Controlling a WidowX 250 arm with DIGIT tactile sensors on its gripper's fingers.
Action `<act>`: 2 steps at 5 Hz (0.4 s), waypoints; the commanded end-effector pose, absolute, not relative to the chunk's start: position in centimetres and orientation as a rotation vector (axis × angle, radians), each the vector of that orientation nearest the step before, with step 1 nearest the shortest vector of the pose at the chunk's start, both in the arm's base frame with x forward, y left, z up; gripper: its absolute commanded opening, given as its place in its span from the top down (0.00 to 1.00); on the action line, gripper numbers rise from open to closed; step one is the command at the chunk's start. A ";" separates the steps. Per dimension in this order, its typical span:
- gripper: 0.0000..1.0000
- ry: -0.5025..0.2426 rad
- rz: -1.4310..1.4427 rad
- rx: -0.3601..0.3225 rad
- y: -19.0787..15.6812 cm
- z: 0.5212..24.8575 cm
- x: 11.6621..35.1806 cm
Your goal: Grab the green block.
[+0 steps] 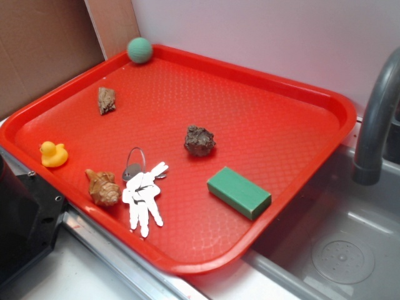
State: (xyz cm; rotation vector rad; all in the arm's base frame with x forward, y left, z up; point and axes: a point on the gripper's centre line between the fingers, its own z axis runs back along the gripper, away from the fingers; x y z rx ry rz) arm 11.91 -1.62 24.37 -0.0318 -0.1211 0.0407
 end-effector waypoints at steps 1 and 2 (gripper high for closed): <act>0.00 -0.121 0.041 -0.032 -1.6 24.4 11.9; 0.00 -0.118 -0.221 0.127 -3.6 19.4 16.9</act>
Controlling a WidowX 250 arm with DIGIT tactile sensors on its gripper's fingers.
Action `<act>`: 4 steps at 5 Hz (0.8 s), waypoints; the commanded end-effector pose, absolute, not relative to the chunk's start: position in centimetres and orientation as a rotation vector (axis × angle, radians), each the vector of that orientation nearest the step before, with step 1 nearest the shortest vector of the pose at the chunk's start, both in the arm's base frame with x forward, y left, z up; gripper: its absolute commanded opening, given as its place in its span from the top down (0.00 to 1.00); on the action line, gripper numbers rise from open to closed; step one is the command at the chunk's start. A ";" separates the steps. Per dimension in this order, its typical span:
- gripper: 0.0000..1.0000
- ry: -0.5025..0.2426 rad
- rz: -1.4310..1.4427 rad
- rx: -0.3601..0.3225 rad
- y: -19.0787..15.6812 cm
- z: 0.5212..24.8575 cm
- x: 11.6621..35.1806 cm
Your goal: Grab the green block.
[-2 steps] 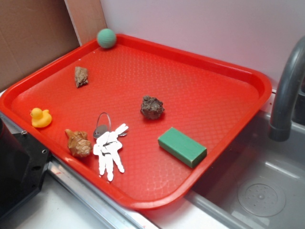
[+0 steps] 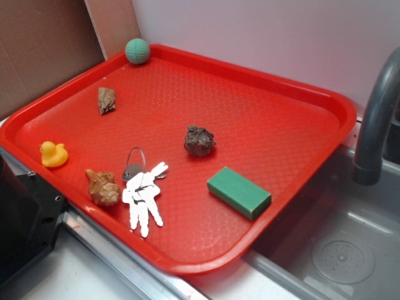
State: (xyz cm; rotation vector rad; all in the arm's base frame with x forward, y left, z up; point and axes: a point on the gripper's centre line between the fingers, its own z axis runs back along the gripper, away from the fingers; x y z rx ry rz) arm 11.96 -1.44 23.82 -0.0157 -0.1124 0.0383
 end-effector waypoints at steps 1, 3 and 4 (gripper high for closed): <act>0.00 -0.144 -0.475 0.229 -7.2 15.2 21.4; 0.00 -0.162 -0.976 0.181 -13.3 8.4 21.8; 0.00 -0.165 -1.223 0.102 -14.6 8.5 18.2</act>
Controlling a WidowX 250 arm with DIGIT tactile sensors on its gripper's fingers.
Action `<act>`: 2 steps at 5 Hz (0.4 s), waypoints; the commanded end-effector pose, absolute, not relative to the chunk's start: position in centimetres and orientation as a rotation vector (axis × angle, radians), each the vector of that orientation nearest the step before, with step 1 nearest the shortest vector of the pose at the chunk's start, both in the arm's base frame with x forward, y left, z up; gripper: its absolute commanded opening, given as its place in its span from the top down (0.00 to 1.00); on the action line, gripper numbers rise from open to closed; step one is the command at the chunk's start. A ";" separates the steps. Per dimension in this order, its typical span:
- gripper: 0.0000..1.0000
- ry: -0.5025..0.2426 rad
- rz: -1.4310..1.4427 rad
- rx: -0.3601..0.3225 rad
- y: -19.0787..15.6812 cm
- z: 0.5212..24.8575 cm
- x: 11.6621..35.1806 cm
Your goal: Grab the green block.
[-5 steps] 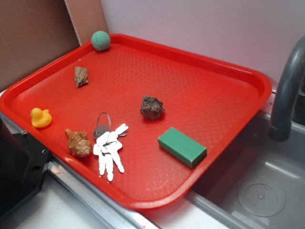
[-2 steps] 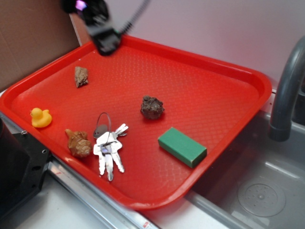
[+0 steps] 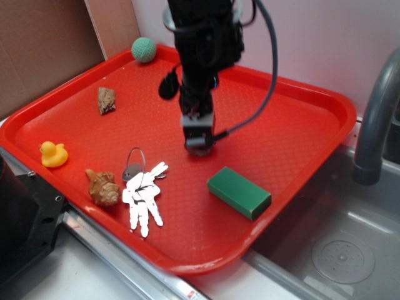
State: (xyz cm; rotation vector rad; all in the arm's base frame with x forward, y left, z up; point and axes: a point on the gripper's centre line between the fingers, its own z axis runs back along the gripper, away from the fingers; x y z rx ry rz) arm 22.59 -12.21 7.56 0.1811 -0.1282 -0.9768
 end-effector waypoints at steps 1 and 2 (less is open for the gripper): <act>0.00 -0.140 -1.368 0.047 -15.2 8.6 15.6; 0.00 -0.102 -1.419 0.050 -16.2 7.6 15.3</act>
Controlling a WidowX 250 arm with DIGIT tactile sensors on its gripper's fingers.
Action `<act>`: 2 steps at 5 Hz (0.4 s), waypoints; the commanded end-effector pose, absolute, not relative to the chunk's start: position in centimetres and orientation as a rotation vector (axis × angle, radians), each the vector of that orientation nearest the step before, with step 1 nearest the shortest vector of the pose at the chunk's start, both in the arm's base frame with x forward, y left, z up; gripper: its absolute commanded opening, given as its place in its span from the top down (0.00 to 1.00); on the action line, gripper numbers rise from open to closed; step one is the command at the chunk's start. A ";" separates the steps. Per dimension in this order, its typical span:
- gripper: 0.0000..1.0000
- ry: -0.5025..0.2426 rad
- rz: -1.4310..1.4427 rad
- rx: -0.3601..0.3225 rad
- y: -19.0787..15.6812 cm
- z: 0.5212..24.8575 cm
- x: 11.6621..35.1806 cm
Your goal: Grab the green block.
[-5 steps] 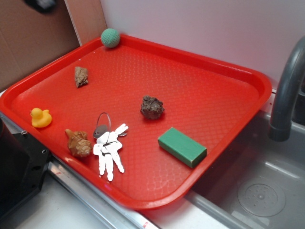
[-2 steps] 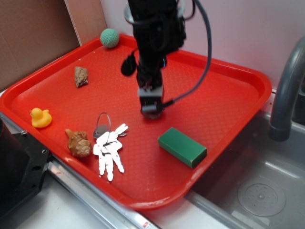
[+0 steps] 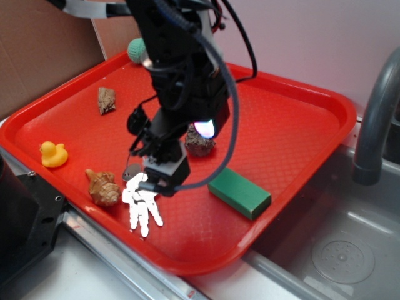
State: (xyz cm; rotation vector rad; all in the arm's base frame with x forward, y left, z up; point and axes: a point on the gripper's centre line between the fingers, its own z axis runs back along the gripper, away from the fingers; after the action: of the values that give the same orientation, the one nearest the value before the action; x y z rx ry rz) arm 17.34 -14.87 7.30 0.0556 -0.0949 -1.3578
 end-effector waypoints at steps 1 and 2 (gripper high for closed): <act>0.00 -0.096 -1.440 0.050 -16.9 6.3 17.0; 0.00 -0.110 -1.385 0.091 -18.1 6.4 17.5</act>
State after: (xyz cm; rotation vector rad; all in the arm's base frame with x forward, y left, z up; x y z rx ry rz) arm 18.96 -17.46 5.13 0.0952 -0.0716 -1.3789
